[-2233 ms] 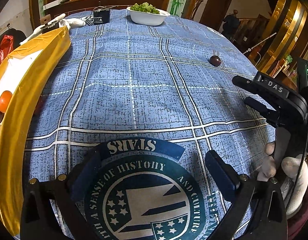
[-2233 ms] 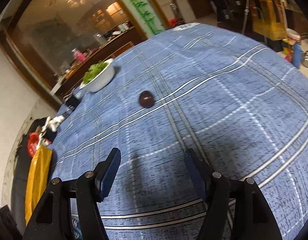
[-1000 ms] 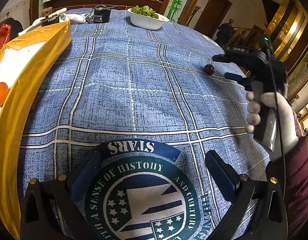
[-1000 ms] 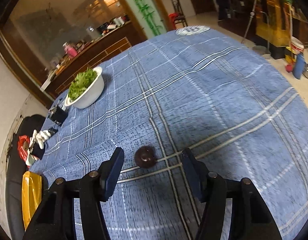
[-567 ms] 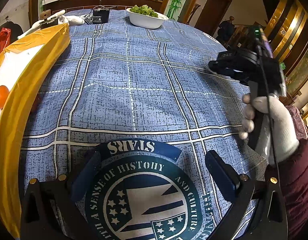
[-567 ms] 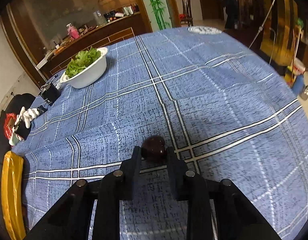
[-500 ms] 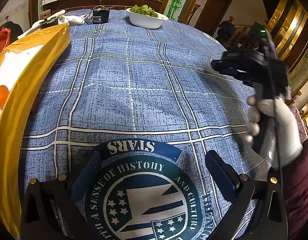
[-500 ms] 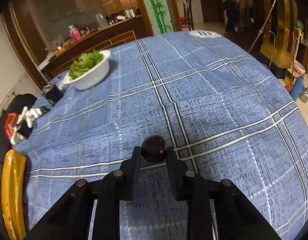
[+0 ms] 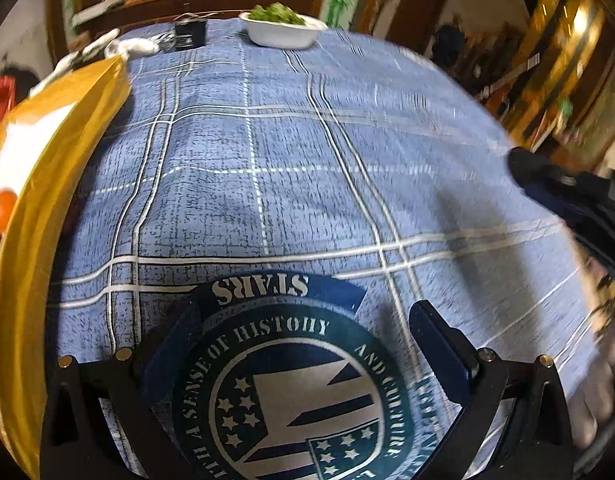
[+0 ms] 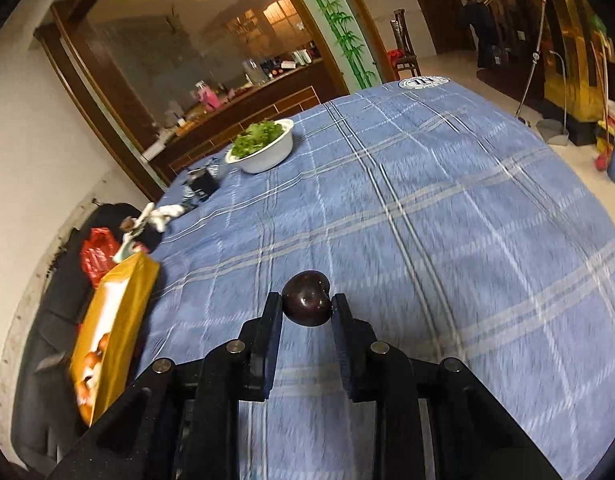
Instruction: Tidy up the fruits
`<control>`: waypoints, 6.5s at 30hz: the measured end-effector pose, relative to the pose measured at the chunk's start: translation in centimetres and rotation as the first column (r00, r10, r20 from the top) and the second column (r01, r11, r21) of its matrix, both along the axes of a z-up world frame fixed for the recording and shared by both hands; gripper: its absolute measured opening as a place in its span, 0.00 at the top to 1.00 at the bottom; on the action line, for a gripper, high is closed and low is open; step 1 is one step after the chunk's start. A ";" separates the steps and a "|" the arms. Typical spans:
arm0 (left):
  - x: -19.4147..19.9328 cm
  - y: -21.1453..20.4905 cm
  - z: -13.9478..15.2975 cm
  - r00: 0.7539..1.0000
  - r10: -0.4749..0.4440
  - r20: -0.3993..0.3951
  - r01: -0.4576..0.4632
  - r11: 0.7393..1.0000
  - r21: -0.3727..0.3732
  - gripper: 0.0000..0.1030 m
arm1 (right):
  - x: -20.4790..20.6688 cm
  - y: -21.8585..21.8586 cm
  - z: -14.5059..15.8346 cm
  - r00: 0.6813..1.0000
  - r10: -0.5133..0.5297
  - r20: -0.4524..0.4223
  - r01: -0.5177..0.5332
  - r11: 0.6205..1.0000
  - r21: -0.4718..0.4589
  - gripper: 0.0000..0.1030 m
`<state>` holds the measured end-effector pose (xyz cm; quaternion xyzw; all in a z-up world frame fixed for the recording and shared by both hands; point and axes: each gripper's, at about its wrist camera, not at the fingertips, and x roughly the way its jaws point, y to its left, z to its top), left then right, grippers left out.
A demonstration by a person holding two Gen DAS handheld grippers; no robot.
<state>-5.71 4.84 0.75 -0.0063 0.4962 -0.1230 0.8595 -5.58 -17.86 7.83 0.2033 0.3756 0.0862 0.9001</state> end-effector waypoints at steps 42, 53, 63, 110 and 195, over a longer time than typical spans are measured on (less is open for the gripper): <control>-3.4 0.6 2.3 1.000 0.020 0.017 -0.019 0.997 -0.078 0.00 | -10.8 -1.2 0.7 0.986 -0.007 0.167 0.000 0.999 0.045 0.72; -10.8 16.9 11.4 0.885 0.292 0.363 -0.266 0.956 -0.121 0.00 | -7.7 9.0 2.9 0.956 0.267 0.120 -0.260 0.963 -0.074 0.72; -14.5 27.9 10.3 0.765 0.478 0.432 -0.486 0.868 -0.099 0.00 | -2.7 24.4 3.2 0.836 0.548 0.030 -0.546 0.835 -0.061 0.72; -14.4 15.0 11.7 0.836 0.336 0.434 -0.435 0.888 0.149 0.00 | -10.1 18.7 2.9 0.929 0.332 0.167 -0.300 0.935 -0.189 0.18; -14.3 14.3 11.6 0.808 0.397 0.435 -0.459 0.887 0.042 0.00 | -12.9 20.1 2.3 0.911 0.359 0.201 -0.279 0.898 -0.342 0.08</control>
